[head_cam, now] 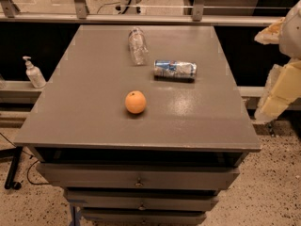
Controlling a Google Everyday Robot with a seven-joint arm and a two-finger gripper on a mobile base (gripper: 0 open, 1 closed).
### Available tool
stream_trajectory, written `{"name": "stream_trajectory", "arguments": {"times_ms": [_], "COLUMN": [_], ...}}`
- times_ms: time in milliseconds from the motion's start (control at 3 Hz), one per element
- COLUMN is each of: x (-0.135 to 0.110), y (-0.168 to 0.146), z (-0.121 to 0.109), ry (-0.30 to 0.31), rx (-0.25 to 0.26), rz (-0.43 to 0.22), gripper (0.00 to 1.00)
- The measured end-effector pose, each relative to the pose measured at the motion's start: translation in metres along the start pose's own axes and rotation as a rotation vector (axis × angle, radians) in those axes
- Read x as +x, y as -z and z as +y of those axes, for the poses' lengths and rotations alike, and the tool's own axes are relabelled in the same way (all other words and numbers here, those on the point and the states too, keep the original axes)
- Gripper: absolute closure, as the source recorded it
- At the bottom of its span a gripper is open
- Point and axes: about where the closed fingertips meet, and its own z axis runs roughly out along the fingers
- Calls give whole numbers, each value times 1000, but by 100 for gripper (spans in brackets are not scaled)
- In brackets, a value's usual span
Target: Place redbull can upright
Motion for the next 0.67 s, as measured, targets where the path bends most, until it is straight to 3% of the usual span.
{"name": "stream_trajectory", "arguments": {"times_ms": [333, 667], "x": [-5, -24], "y": [-2, -29], "z": [-2, -20], "ry": [4, 8], "rx": [7, 2], "rz": [-5, -35], "gripper": [0, 0]}}
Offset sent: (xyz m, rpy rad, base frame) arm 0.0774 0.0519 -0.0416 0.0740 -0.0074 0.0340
